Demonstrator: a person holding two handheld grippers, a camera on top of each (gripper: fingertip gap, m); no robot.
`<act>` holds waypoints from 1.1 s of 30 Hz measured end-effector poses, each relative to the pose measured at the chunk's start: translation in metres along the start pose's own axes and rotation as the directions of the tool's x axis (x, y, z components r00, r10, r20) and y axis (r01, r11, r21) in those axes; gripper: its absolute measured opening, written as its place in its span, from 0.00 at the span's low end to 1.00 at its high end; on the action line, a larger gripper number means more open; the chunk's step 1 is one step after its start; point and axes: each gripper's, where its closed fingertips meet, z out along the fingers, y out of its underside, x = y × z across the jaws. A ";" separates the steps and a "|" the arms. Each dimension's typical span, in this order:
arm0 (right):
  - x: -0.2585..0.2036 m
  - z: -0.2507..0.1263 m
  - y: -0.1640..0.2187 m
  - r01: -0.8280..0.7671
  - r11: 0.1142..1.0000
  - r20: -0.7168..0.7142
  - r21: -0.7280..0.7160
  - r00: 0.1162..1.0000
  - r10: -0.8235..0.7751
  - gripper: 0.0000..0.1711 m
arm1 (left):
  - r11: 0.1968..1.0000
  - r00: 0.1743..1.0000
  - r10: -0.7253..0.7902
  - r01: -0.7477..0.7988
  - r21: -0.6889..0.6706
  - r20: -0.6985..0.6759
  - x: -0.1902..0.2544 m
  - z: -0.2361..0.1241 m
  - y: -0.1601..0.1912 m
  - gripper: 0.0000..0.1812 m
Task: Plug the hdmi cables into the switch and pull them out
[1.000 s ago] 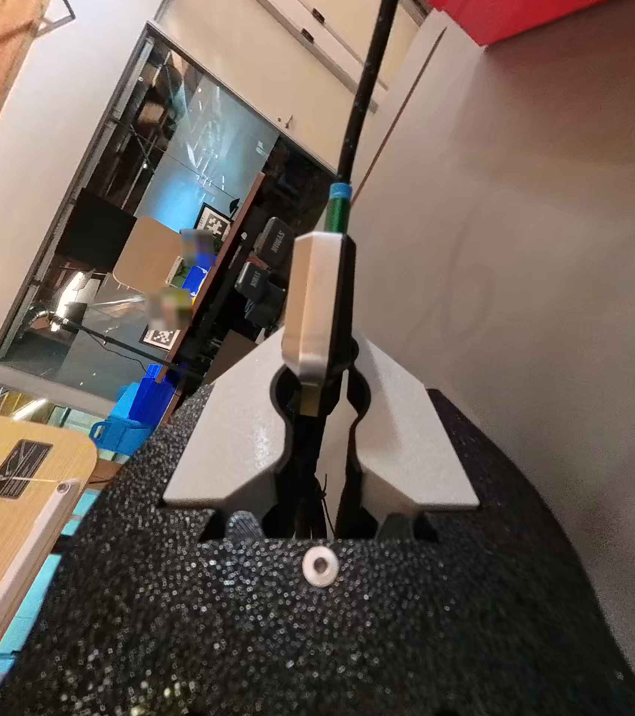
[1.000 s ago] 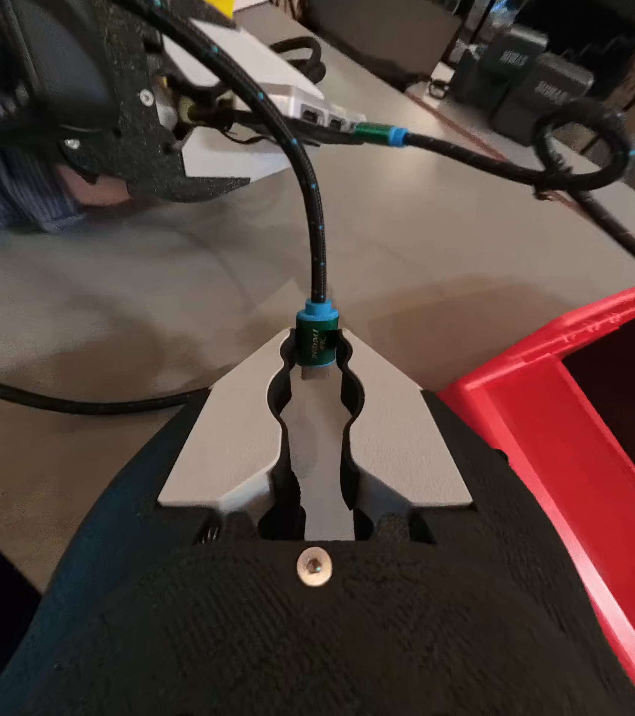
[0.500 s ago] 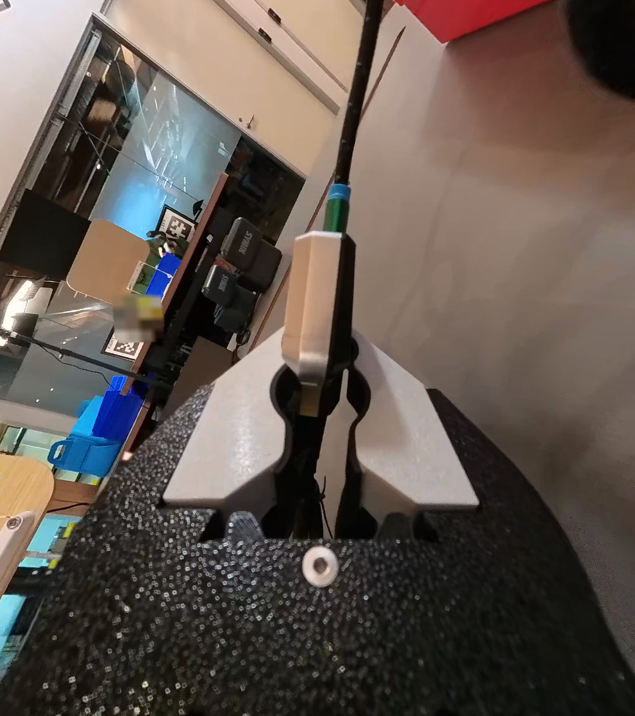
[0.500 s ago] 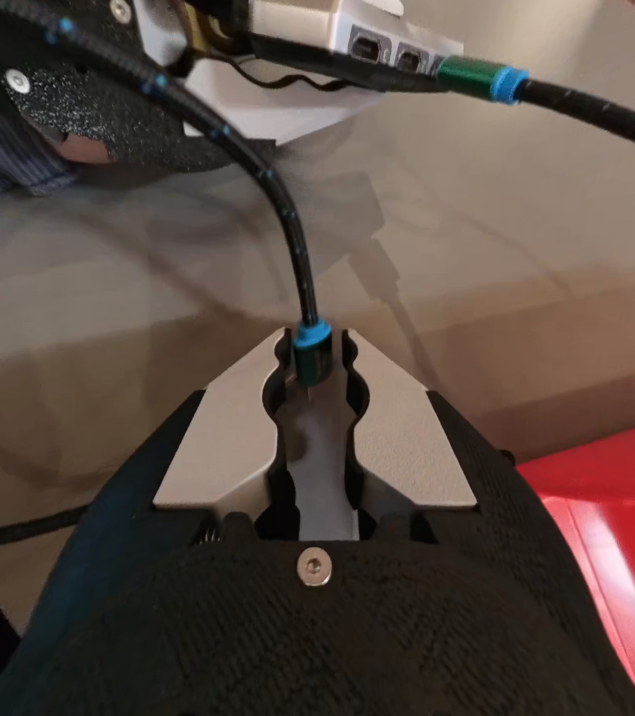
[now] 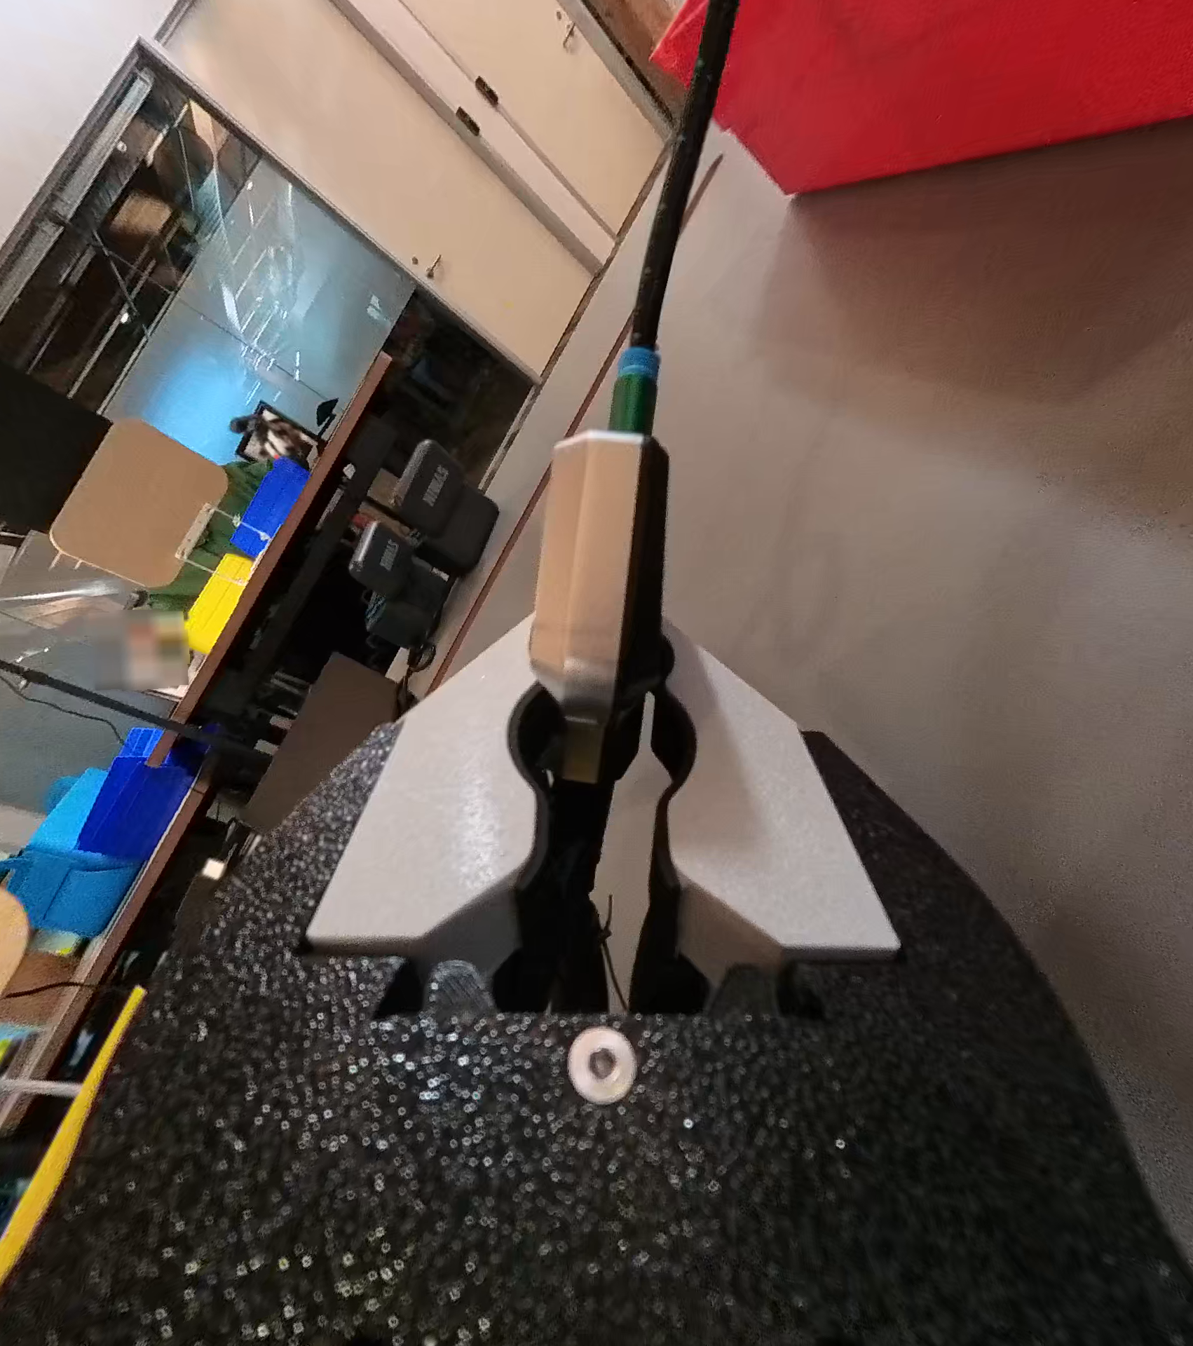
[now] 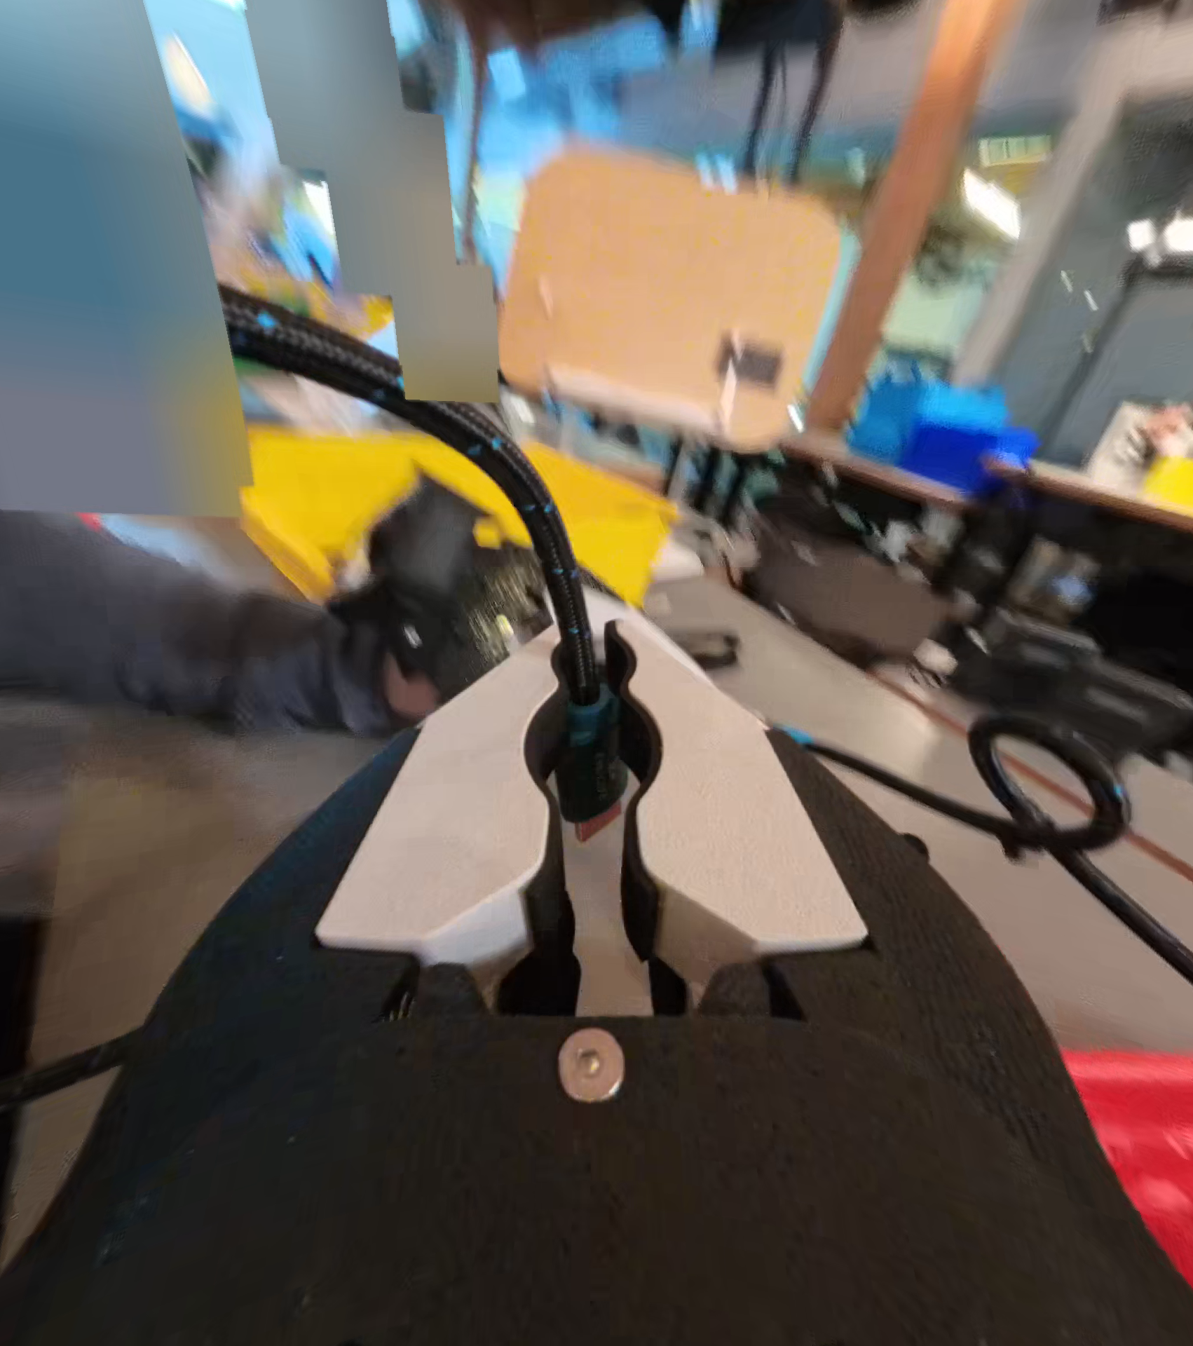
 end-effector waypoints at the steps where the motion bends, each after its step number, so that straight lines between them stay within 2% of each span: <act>1: -0.002 -0.007 -0.016 -0.057 0.993 0.053 0.106 0.997 0.052 0.02 | 1.000 1.000 0.003 -0.003 0.010 -0.014 0.002 -0.002 -0.004 0.12; 3: 0.001 -0.021 -0.042 -0.207 0.939 0.160 0.275 0.973 0.168 0.02 | 0.999 0.998 -0.023 0.025 0.035 -0.065 0.006 -0.007 -0.013 0.12; 6: 0.010 -0.032 -0.065 -0.357 0.855 0.268 0.377 0.925 0.268 0.02 | 0.993 0.975 -0.086 0.101 0.061 -0.206 0.018 -0.016 -0.027 0.11; 10: 0.009 -0.020 -0.070 -0.391 0.867 0.290 0.310 0.907 0.305 0.02 | 0.976 0.925 -0.168 0.205 0.077 -0.340 0.026 -0.028 -0.042 0.11; 14: 0.016 0.000 -0.056 -0.378 0.909 0.174 0.175 0.921 0.350 0.02 | 0.946 0.883 -0.271 0.318 0.063 -0.384 0.022 -0.032 -0.046 0.11; 17: 0.003 0.010 -0.026 -0.266 0.964 0.136 -0.009 0.955 0.265 0.02 | 0.937 0.891 -0.316 0.347 0.039 -0.326 0.011 -0.028 -0.038 0.11; 19: -0.006 0.013 0.009 -0.094 0.974 0.105 -0.205 0.987 0.118 0.02 | 0.935 0.898 -0.335 0.354 0.015 -0.286 0.006 -0.025 -0.029 0.11; 21: -0.011 0.010 0.045 0.143 0.904 0.121 -0.403 0.987 -0.102 0.02 | 0.934 0.901 -0.345 0.357 -0.002 -0.263 0.004 -0.022 -0.023 0.11; 23: -0.019 0.006 0.073 0.327 0.782 0.207 -0.530 0.945 -0.255 0.02 | 0.938 0.906 -0.339 0.347 -0.013 -0.253 0.004 -0.020 -0.019 0.11; 25: -0.029 0.005 0.092 0.452 0.682 0.303 -0.575 0.892 -0.336 0.02 | 0.940 0.908 -0.335 0.341 -0.021 -0.251 0.006 -0.019 -0.016 0.11; 27: -0.033 0.003 0.110 0.512 0.607 0.367 -0.608 0.859 -0.357 0.02 | 0.943 0.909 -0.328 0.333 -0.025 -0.257 0.008 -0.018 -0.016 0.11; 31: -0.030 0.005 0.130 0.553 0.516 0.387 -0.654 0.831 -0.400 0.03 | 0.953 0.918 -0.298 0.301 -0.032 -0.261 0.013 -0.017 -0.014 0.11; 33: -0.027 0.003 0.136 0.535 0.481 0.362 -0.694 0.837 -0.410 0.12 | 0.957 0.921 -0.287 0.288 -0.036 -0.263 0.015 -0.016 -0.014 0.11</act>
